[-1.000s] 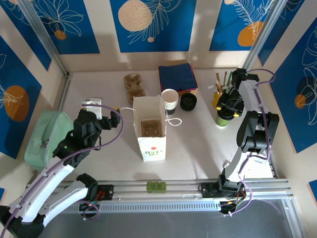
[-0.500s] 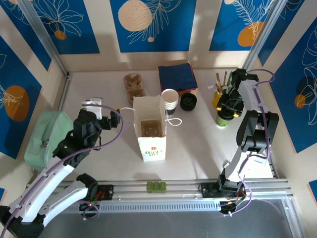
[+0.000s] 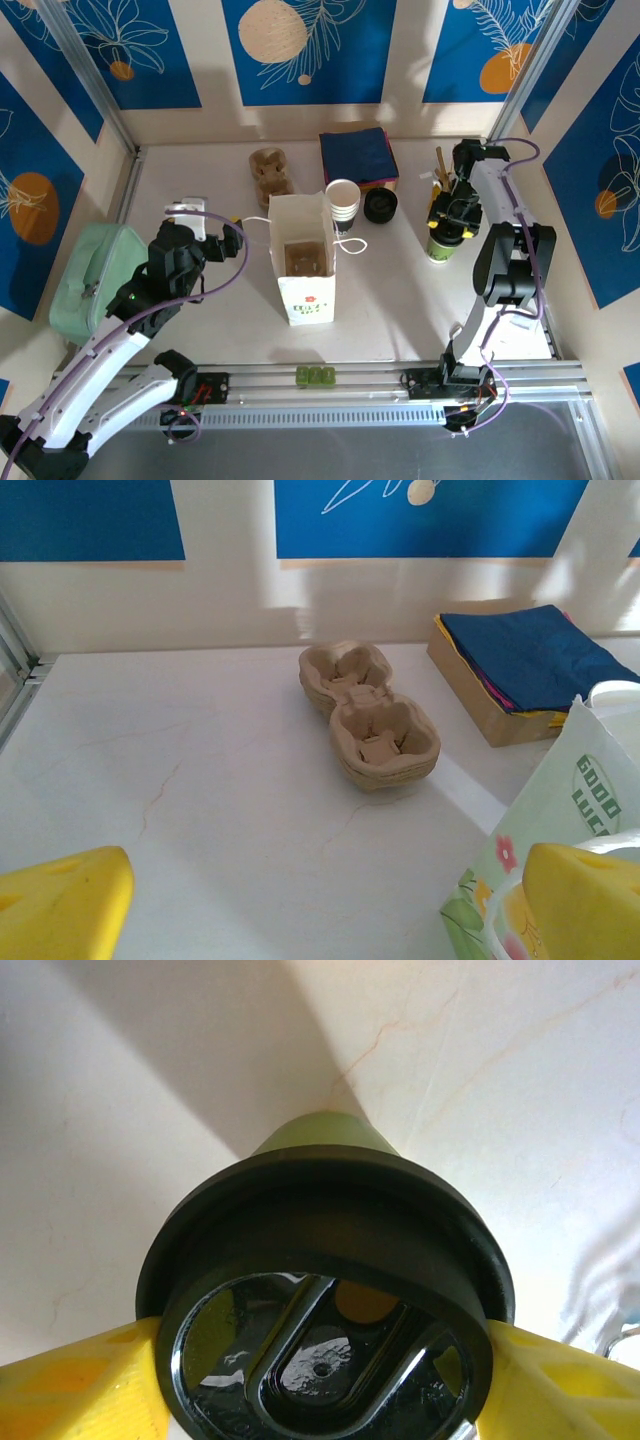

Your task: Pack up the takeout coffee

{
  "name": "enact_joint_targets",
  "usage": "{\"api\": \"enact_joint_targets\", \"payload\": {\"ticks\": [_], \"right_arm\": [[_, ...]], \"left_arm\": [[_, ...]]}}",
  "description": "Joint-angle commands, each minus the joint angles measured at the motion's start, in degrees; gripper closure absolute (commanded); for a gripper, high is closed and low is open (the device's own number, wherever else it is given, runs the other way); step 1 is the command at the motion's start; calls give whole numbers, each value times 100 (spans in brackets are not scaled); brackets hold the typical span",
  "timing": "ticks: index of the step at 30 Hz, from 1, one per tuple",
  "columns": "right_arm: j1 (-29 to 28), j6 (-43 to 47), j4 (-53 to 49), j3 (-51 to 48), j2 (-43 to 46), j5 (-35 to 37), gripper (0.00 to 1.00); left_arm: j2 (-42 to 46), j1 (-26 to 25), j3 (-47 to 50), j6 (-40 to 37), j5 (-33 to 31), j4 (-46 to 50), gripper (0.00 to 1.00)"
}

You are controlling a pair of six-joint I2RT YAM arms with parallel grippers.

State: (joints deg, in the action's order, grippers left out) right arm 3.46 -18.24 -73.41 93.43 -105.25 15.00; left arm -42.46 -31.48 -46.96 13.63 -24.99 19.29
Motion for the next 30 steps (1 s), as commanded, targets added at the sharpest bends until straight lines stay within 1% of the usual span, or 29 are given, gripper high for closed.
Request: {"api": "enact_joint_targets", "payload": {"ticks": [1, 9, 18, 23, 30], "right_arm": [[-247, -13, -486, 206, 323, -105, 31], [-1017, -138, -1055, 607, 526, -95, 31], [-2023, -382, -1563, 1172, 671, 140, 31], [-2499, -503, -1999, 1819, 538, 266, 31], [-3014, -588, -2596, 2724, 250, 376, 31]], "left_arm": [[86, 67, -15, 84, 90, 21, 1], [106, 64, -6, 80, 105, 44, 0], [128, 64, -6, 92, 138, 76, 1], [208, 64, -59, 140, 188, 224, 1], [307, 66, -41, 200, 133, 369, 1]]}}
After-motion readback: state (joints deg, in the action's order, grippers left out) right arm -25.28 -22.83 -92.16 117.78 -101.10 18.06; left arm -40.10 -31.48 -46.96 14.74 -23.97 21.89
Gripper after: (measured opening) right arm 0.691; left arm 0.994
